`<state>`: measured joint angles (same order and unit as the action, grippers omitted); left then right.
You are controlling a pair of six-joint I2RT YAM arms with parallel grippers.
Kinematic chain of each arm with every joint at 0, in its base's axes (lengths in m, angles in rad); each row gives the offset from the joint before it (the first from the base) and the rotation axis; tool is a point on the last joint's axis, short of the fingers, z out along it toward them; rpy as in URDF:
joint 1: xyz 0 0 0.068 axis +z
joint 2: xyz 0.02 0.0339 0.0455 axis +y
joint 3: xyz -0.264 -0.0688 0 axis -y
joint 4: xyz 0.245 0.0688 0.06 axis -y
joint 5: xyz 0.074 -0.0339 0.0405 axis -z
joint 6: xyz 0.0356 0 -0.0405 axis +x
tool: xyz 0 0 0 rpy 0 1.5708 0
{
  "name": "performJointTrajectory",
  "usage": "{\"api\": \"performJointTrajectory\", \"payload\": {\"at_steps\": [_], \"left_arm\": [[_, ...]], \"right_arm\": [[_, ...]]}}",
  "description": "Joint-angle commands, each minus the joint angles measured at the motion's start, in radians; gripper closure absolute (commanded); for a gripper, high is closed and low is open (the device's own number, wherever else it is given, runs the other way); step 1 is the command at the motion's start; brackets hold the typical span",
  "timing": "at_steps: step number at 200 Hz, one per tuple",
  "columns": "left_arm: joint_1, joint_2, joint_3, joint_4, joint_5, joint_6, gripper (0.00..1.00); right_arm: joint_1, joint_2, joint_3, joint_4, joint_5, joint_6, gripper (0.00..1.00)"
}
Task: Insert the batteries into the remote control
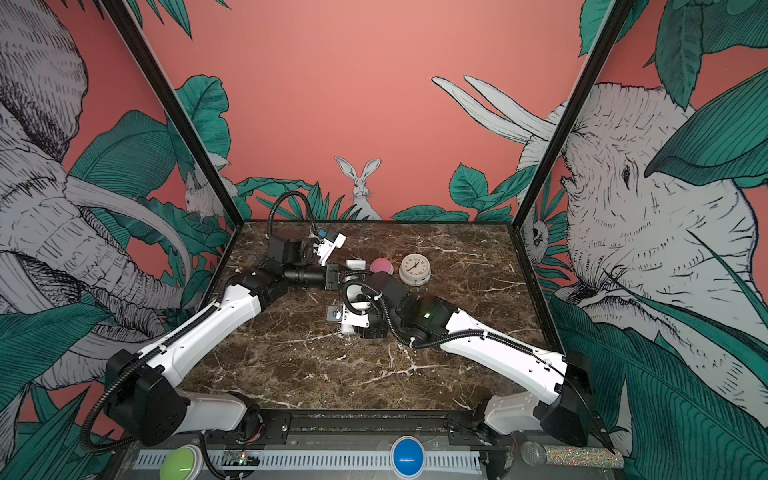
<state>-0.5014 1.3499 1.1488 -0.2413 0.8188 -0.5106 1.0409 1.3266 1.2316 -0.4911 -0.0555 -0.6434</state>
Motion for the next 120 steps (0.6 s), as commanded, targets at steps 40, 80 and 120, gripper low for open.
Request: {"api": "performJointTrajectory", "payload": {"at_steps": [40, 80, 120], "left_arm": [[0.012, -0.039, 0.028, 0.090, -0.029, 0.010, 1.00], [0.012, -0.038, 0.025, 0.086, -0.032, 0.012, 1.00], [0.011, -0.038, 0.025, 0.084, -0.033, 0.013, 1.00]], "right_arm": [[0.039, 0.000, -0.005, -0.124, -0.074, -0.001, 0.60], [0.039, -0.009, -0.008, -0.118, -0.070, -0.002, 0.61], [0.041, -0.018, -0.011, -0.114, -0.068, 0.000, 0.62]]}}
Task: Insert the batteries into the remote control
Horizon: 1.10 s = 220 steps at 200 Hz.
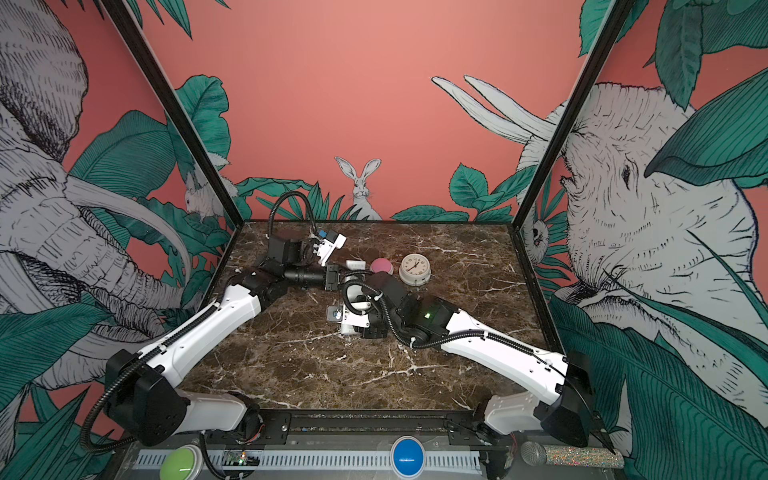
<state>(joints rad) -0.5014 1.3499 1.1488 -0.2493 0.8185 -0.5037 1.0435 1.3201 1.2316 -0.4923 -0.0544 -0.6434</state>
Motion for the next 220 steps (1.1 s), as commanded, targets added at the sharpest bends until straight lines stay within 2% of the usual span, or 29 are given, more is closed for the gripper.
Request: {"api": "performJointTrajectory", "payload": {"at_steps": [1, 76, 127, 220], "left_arm": [[0.012, -0.038, 0.025, 0.091, -0.033, 0.006, 1.00], [0.012, -0.040, 0.025, 0.093, -0.027, 0.006, 1.00], [0.012, -0.039, 0.022, 0.096, -0.021, 0.005, 1.00], [0.012, -0.044, 0.017, 0.102, -0.015, 0.004, 1.00]], "right_arm": [[0.038, -0.012, -0.011, -0.112, -0.068, -0.001, 0.62], [0.038, -0.012, -0.013, -0.102, -0.049, 0.000, 0.62], [0.038, -0.001, -0.012, -0.076, -0.028, 0.004, 0.47], [0.040, -0.004, -0.017, -0.033, 0.019, 0.019, 0.29]]}}
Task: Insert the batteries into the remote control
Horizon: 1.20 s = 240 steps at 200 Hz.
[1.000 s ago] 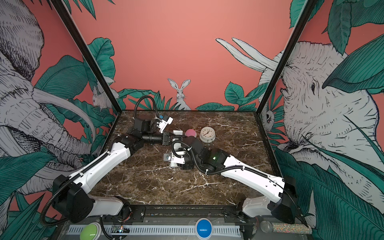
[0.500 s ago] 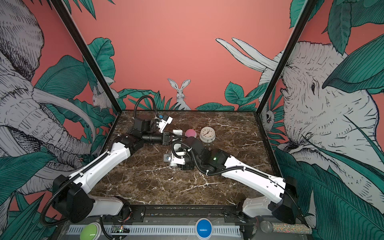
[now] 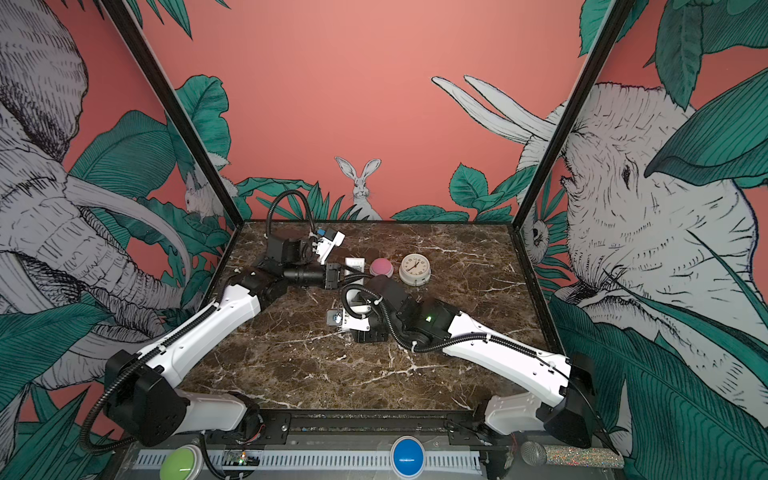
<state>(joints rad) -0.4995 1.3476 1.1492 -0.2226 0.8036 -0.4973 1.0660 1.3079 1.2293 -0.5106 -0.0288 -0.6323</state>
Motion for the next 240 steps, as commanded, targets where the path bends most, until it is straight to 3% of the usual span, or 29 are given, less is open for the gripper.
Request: {"api": "performJointTrajectory", "payload": {"at_steps": [1, 48, 79, 196, 219, 240], "left_arm": [[0.010, -0.042, 0.018, 0.075, -0.001, -0.003, 1.00], [0.010, -0.048, 0.015, 0.072, 0.000, -0.003, 1.00], [0.010, -0.046, 0.011, 0.081, 0.000, -0.008, 1.00], [0.010, -0.045, 0.006, 0.094, -0.016, -0.020, 1.00], [0.010, -0.044, 0.004, 0.097, -0.051, -0.034, 1.00], [0.010, -0.048, -0.025, 0.141, -0.118, -0.089, 1.00]], "right_arm": [[0.018, 0.008, -0.014, -0.014, -0.005, 0.008, 0.28], [0.018, -0.013, -0.030, 0.031, 0.010, 0.020, 0.16], [0.018, -0.017, -0.029, 0.044, 0.016, 0.030, 0.02], [0.019, -0.061, -0.043, 0.074, 0.079, 0.061, 0.01], [0.017, -0.061, -0.021, 0.079, 0.147, 0.142, 0.01], [0.011, -0.049, 0.030, 0.064, 0.193, 0.296, 0.01]]}}
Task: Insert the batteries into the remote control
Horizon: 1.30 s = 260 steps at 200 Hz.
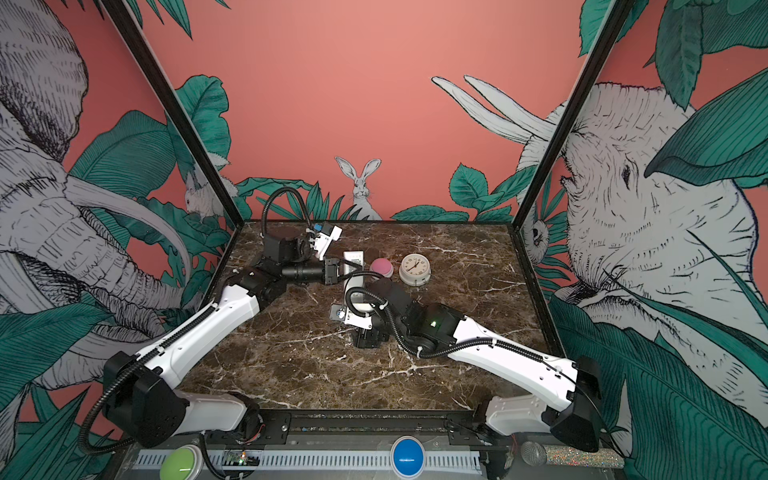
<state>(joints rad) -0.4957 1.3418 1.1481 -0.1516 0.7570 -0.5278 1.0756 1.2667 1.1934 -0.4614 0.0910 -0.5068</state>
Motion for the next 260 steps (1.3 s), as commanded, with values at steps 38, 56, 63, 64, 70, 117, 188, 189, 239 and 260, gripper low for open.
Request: {"api": "performJointTrajectory", "payload": {"at_steps": [38, 56, 63, 64, 70, 117, 188, 189, 239, 260], "left_arm": [[0.007, -0.042, -0.057, 0.084, -0.235, -0.131, 1.00], [0.006, -0.050, -0.066, 0.070, -0.286, -0.139, 1.00], [0.006, -0.053, -0.068, 0.065, -0.302, -0.140, 1.00], [0.006, -0.053, -0.069, 0.065, -0.304, -0.141, 1.00], [0.006, -0.057, -0.070, 0.059, -0.315, -0.140, 1.00], [0.005, -0.091, -0.086, 0.048, -0.371, -0.147, 1.00], [0.003, -0.090, -0.093, 0.043, -0.384, -0.155, 1.00], [0.003, -0.090, -0.093, 0.043, -0.383, -0.154, 1.00], [-0.004, -0.081, -0.099, 0.046, -0.390, -0.155, 1.00], [-0.004, -0.081, -0.100, 0.043, -0.393, -0.150, 1.00]], "right_arm": [[-0.050, 0.022, 0.186, -0.060, 0.042, 0.590, 0.03], [-0.110, 0.016, 0.166, -0.027, -0.077, 0.752, 0.05], [-0.130, 0.013, 0.157, -0.016, -0.111, 0.795, 0.05], [-0.133, 0.014, 0.157, -0.015, -0.114, 0.800, 0.05], [-0.147, 0.016, 0.155, -0.014, -0.130, 0.821, 0.06], [-0.197, 0.068, 0.148, -0.013, -0.182, 0.882, 0.08], [-0.245, 0.147, 0.075, 0.127, -0.302, 0.960, 0.15], [-0.245, 0.148, 0.075, 0.128, -0.302, 0.961, 0.15], [-0.254, 0.189, 0.073, 0.172, -0.345, 0.976, 0.21], [-0.255, 0.206, 0.075, 0.188, -0.354, 0.986, 0.24]]}}
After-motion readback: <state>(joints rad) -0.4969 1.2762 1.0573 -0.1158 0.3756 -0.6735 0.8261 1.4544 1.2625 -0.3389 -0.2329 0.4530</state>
